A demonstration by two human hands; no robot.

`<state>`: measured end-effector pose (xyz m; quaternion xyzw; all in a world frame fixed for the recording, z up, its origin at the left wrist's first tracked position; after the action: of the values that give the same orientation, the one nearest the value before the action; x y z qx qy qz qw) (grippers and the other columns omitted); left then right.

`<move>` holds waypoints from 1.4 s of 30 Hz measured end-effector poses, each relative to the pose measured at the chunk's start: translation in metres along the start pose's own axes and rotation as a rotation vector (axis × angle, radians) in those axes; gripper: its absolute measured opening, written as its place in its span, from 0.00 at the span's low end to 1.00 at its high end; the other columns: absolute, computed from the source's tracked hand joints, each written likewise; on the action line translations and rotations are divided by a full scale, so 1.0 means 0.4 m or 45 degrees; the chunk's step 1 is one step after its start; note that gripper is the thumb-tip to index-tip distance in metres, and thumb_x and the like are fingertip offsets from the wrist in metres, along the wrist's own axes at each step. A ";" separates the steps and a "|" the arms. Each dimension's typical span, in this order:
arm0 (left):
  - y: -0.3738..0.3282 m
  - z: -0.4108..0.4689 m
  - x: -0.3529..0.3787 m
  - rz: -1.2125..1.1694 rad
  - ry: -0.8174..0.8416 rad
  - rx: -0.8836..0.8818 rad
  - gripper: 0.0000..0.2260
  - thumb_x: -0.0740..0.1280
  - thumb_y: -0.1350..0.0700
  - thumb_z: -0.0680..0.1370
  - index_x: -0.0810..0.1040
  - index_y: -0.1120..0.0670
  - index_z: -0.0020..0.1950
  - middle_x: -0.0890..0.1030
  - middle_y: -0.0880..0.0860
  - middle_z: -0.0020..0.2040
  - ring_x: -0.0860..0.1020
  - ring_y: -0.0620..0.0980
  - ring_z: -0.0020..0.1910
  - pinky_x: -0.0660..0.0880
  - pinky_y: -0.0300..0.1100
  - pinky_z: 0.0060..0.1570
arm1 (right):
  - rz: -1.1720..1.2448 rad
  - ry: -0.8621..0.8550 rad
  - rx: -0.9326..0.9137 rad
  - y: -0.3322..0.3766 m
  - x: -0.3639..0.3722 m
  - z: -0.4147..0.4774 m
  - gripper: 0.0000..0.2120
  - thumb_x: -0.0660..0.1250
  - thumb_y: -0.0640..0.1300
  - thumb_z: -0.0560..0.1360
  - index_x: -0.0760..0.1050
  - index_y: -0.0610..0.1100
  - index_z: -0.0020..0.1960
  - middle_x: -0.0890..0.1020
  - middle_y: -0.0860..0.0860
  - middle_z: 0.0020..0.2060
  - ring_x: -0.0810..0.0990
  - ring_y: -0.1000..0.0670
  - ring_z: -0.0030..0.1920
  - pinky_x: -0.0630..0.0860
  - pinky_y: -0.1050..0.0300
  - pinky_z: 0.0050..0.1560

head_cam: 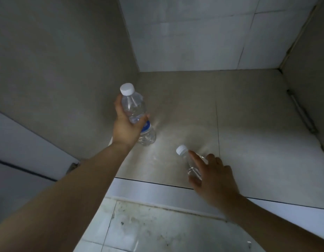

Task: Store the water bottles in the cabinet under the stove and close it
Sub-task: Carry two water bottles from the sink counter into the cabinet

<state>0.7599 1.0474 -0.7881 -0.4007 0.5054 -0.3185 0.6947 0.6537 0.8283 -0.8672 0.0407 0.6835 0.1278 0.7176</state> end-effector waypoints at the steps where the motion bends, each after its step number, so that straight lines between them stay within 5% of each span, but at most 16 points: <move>1: 0.005 -0.002 -0.003 0.006 0.022 0.017 0.39 0.73 0.55 0.71 0.51 0.45 0.73 0.72 0.47 0.62 0.73 0.47 0.56 0.70 0.41 0.54 | -0.001 0.012 0.003 0.001 -0.001 -0.001 0.27 0.60 0.57 0.68 0.65 0.55 0.67 0.77 0.46 0.42 0.76 0.45 0.39 0.72 0.52 0.34; 9: 0.087 -0.074 -0.050 0.064 -0.025 0.044 0.45 0.74 0.43 0.67 0.50 0.47 0.74 0.64 0.48 0.72 0.64 0.46 0.70 0.65 0.48 0.68 | 0.049 0.091 0.011 0.002 -0.006 -0.006 0.31 0.57 0.57 0.71 0.55 0.57 0.72 0.75 0.47 0.53 0.73 0.46 0.50 0.68 0.53 0.44; 12: 0.183 -0.179 -0.026 0.420 0.139 0.033 0.39 0.63 0.35 0.71 0.56 0.54 0.74 0.65 0.55 0.73 0.63 0.53 0.71 0.62 0.50 0.69 | 0.089 0.132 0.057 -0.004 -0.002 -0.003 0.33 0.59 0.57 0.72 0.50 0.57 0.74 0.73 0.47 0.56 0.72 0.46 0.54 0.69 0.52 0.48; 16: 0.290 -0.259 0.026 0.972 0.507 0.185 0.36 0.40 0.29 0.72 0.58 0.46 0.74 0.58 0.51 0.76 0.55 0.52 0.75 0.49 0.56 0.72 | 0.139 0.119 0.142 -0.006 -0.005 -0.005 0.32 0.59 0.59 0.73 0.52 0.56 0.74 0.72 0.49 0.58 0.72 0.47 0.57 0.73 0.51 0.51; 22: 0.300 -0.248 0.023 1.015 0.444 0.242 0.28 0.46 0.34 0.74 0.62 0.42 0.72 0.62 0.50 0.75 0.58 0.51 0.74 0.51 0.56 0.72 | 0.294 0.216 0.137 -0.010 -0.047 0.033 0.33 0.66 0.60 0.69 0.56 0.62 0.70 0.73 0.57 0.56 0.73 0.54 0.51 0.70 0.59 0.47; 30: 0.300 -0.246 0.019 0.972 0.411 0.231 0.28 0.49 0.34 0.74 0.65 0.42 0.71 0.64 0.49 0.74 0.60 0.51 0.73 0.51 0.55 0.71 | 0.895 -0.205 0.046 0.069 -0.136 0.199 0.37 0.76 0.49 0.66 0.63 0.59 0.69 0.75 0.58 0.62 0.74 0.57 0.58 0.69 0.64 0.55; 36: 0.304 -0.246 0.017 0.980 0.434 0.229 0.28 0.48 0.34 0.74 0.63 0.41 0.71 0.63 0.48 0.74 0.58 0.50 0.74 0.50 0.54 0.72 | 1.271 -0.355 0.034 0.123 -0.135 0.258 0.36 0.77 0.43 0.65 0.60 0.61 0.64 0.73 0.58 0.61 0.74 0.53 0.61 0.76 0.45 0.58; 42: 0.309 -0.245 0.021 0.987 0.444 0.223 0.27 0.49 0.34 0.74 0.63 0.41 0.71 0.63 0.48 0.74 0.58 0.50 0.74 0.50 0.55 0.72 | 1.195 -0.320 0.010 0.145 -0.102 0.252 0.36 0.77 0.47 0.65 0.61 0.59 0.66 0.71 0.59 0.62 0.73 0.55 0.61 0.75 0.47 0.59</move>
<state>0.6731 1.0761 -0.9169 -0.0611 0.6992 -0.1388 0.6987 0.7449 0.8862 -0.8076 0.3625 0.4998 0.4289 0.6594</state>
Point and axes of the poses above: each hand's wrist, its own z-axis towards the middle knuckle, its own x-axis out of the palm, y = z × x, the point moved 4 cm from there along z, towards the middle knuckle
